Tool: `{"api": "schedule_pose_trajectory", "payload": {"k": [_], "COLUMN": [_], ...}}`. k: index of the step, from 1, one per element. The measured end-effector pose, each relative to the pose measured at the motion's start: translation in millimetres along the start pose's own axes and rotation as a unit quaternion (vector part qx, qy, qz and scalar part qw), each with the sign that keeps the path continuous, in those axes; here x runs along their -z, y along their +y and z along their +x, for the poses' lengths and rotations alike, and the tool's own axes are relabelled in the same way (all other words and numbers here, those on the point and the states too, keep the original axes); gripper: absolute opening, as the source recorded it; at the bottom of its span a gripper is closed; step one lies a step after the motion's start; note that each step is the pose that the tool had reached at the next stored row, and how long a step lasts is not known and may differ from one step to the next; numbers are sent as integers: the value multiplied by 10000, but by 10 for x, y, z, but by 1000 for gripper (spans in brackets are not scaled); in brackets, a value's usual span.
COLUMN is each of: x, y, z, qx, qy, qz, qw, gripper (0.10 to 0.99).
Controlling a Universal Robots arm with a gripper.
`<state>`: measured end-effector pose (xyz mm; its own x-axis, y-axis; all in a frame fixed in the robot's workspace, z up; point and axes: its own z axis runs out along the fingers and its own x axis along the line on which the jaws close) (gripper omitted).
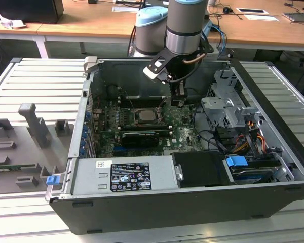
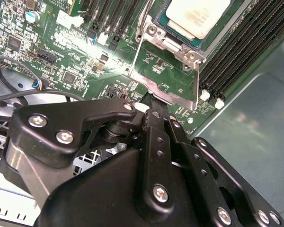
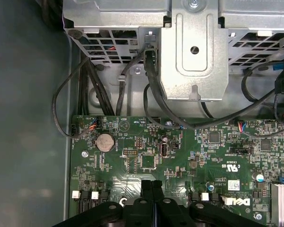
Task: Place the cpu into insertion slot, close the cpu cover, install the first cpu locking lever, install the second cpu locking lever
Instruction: 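Close the cpu cover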
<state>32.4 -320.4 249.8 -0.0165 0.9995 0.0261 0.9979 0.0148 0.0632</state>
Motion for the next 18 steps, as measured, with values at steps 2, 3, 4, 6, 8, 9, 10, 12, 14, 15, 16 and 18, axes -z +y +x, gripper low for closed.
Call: {"api": "schedule_pose_trajectory", "payload": {"k": [2,3,4,6,8,9,10,12,14,15,16,18], "x": [0,0,0,1,2,2,2,2,2,3,3,3], "y": [-12,-18,-22,-28,-34,-34,-37,-38,-45,-51,-54,-60], "z": [1,1,0,1,1,1,1,1,1,1,2,2], "qx": [0,0,0,0,0,0,0,0,-1,0,0,0], "qy": [6,6,7,7,7,7,7,7,7,7,7,7], "qz": [0,0,0,0,0,0,0,0,0,0,0,0], "qw": [10000,10000,10000,10000,10000,10000,10000,10000,10000,10000,10000,10000], "gripper": [106,106,106,106,106,106,106,106,106,106,106,106]}}
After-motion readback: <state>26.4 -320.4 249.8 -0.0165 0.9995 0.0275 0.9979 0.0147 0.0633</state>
